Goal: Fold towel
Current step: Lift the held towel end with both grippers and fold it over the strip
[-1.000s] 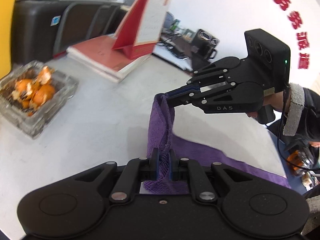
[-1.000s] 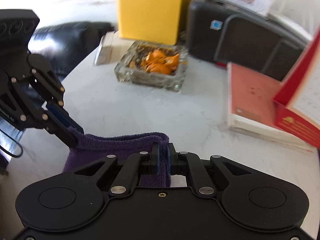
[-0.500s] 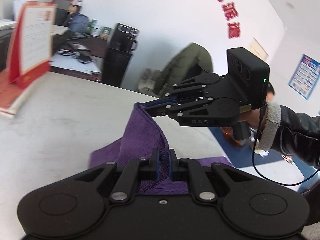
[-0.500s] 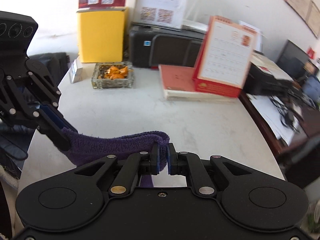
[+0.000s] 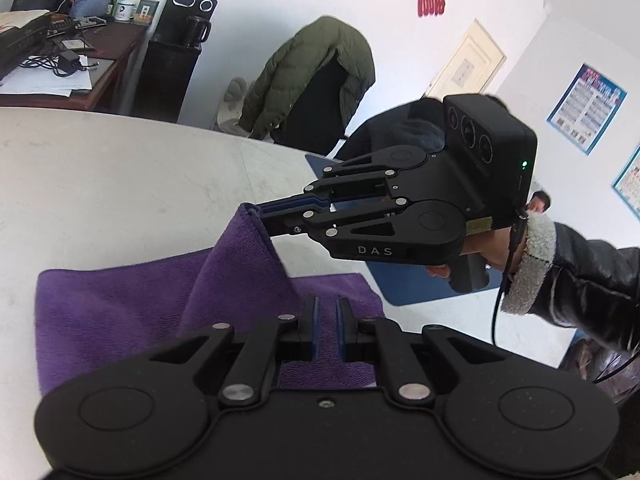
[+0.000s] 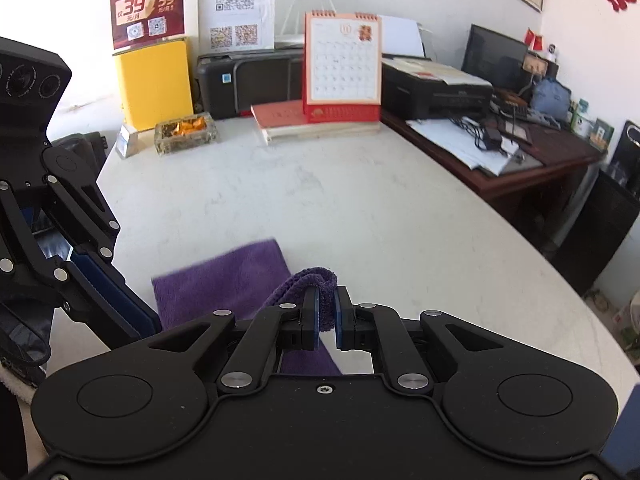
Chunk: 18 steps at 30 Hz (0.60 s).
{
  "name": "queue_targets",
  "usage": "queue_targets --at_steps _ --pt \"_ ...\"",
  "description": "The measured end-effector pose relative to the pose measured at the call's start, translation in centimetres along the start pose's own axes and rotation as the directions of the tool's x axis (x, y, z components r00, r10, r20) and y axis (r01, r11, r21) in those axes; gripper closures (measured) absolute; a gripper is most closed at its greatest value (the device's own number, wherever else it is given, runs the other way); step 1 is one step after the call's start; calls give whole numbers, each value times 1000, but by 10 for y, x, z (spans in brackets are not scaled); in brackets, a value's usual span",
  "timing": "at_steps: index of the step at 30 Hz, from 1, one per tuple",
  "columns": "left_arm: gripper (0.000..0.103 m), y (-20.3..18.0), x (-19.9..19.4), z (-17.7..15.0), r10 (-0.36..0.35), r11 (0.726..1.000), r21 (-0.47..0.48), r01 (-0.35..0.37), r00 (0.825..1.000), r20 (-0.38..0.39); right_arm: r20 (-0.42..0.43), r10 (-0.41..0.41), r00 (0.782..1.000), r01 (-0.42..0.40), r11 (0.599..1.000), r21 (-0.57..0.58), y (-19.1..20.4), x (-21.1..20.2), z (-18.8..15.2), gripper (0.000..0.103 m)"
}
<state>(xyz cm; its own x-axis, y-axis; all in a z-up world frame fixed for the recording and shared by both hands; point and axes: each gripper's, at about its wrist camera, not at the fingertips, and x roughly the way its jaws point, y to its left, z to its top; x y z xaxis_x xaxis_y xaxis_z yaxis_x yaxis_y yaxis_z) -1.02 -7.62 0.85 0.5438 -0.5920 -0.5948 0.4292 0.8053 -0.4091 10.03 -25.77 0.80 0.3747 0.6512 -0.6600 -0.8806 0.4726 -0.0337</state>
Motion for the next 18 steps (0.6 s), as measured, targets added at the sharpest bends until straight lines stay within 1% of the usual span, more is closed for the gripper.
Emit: queue_targets --at_steps 3,5,7,8,10,12,13,14,15,17,18 --pt "95 -13 25 -6 47 998 31 -46 999 -23 -6 20 1000 -20 1000 -7 -11 -2 -18 96" --pt "95 -17 34 -12 79 996 42 -77 996 -35 -3 27 1000 -27 1000 -10 -16 -2 -29 96" --pt "95 -22 44 -20 141 988 77 -136 988 -55 4 32 999 -32 999 -3 -20 -3 -38 96" --pt "94 -24 50 -24 182 978 115 -174 981 -66 7 34 999 -34 999 5 -22 -2 -42 96" --pt "94 -30 59 -32 245 954 196 -226 967 -75 7 42 999 -43 999 22 -25 1 -47 96" --pt "92 -39 74 -39 292 917 304 -257 953 -76 7 52 999 -52 998 38 -27 5 -53 96" --pt "88 -43 81 -42 307 900 347 -264 949 -76 5 56 998 -56 997 51 -29 8 -55 96" --pt "85 -45 91 -46 325 876 401 -269 943 -76 2 60 998 -60 996 64 -31 11 -56 96" --pt "85 -48 97 -49 339 855 441 -273 938 -76 -1 64 998 -64 995 78 -34 13 -58 96" --pt "84 -50 110 -55 359 827 493 -271 929 -91 0 73 997 -73 991 108 -41 17 -65 96" --pt "84 -49 115 -56 362 820 507 -266 927 -99 -3 76 997 -76 990 120 -43 20 -66 96"
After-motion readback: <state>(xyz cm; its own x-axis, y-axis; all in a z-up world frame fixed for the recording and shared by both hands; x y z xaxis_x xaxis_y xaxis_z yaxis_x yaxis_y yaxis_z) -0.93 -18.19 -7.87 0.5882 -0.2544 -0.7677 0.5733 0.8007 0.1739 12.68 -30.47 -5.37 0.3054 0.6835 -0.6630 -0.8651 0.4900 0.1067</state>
